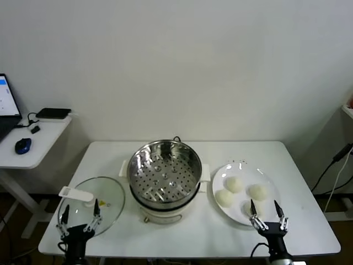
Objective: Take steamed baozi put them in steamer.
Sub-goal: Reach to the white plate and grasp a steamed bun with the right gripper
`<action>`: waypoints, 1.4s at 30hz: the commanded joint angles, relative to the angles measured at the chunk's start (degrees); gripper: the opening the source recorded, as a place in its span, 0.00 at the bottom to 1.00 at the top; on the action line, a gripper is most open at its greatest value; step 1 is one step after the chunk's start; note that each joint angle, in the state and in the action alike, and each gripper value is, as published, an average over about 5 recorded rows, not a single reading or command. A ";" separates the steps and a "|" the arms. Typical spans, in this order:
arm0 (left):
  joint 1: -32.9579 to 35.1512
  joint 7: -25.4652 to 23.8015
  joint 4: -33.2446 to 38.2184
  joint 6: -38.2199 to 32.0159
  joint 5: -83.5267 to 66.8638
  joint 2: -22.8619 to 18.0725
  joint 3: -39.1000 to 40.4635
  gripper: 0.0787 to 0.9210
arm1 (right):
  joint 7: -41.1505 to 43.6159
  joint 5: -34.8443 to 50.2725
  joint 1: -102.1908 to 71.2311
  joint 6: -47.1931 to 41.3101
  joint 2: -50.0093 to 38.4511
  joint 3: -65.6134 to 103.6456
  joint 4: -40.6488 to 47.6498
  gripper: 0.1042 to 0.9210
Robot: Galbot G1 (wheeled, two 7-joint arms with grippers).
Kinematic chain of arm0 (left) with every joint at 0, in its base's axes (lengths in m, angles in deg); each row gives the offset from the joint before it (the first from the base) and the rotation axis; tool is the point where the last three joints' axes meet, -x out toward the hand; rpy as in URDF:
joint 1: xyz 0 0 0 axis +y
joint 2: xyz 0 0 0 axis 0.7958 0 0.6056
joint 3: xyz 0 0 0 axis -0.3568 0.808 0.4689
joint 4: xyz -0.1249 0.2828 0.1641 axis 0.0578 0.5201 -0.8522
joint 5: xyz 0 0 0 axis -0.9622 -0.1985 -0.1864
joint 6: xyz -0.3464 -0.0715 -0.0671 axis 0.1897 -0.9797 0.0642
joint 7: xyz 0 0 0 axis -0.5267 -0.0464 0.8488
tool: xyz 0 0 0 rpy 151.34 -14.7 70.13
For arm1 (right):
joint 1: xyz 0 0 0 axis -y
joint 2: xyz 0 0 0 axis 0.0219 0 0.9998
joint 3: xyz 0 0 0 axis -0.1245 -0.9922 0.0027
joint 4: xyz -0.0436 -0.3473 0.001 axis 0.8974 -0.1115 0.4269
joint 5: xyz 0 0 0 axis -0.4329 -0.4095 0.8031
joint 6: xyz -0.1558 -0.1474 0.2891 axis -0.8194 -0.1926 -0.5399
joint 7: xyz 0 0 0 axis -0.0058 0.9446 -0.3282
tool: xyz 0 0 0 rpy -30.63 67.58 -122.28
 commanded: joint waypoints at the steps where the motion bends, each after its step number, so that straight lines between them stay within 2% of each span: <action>1: 0.01 -0.01 -0.05 0.03 0.10 -2.81 0.09 0.88 | -0.72 -2.00 5.26 -13.33 -0.70 1.13 -2.82 0.88; 4: -0.07 -0.07 0.03 -0.07 0.08 -2.81 0.17 0.88 | -0.18 -2.95 12.70 -22.13 -5.49 -1.09 -2.65 0.88; 10: -0.21 -0.14 0.59 -0.01 -0.28 -2.81 0.08 0.88 | 4.47 -1.60 29.87 -42.43 -20.48 -10.92 0.62 0.88; 13: -0.19 -0.22 0.71 -0.10 -0.33 -2.81 0.11 0.88 | 12.08 1.52 39.06 -49.08 -29.33 -17.37 3.70 0.88; 16: -0.23 -0.34 0.68 -0.35 -0.19 -2.81 0.28 0.88 | 22.71 3.17 48.68 -51.33 -39.31 -26.83 7.08 0.88; 20: -0.08 -0.81 0.70 -0.72 0.02 -2.81 0.97 0.88 | 35.28 2.37 65.72 -50.59 -48.18 -45.69 11.51 0.88; 25: 0.29 -1.82 1.12 -1.51 1.06 -2.81 2.24 0.88 | 47.75 -3.69 85.58 -44.65 -51.43 -69.79 16.54 0.88; 33: 1.06 -2.31 0.62 -2.81 2.60 -2.81 4.27 0.88 | 62.29 -6.36 112.91 -32.17 -47.11 -103.35 22.32 0.88; 37: 1.26 -2.26 0.41 -3.37 3.11 -2.81 4.86 0.88 | 64.91 -5.19 120.14 -26.60 -42.25 -111.63 27.21 0.88; 42: 1.42 -2.19 0.35 -3.74 3.30 -2.81 4.88 0.88 | 66.19 -3.73 121.82 -23.62 -35.99 -114.50 31.80 0.88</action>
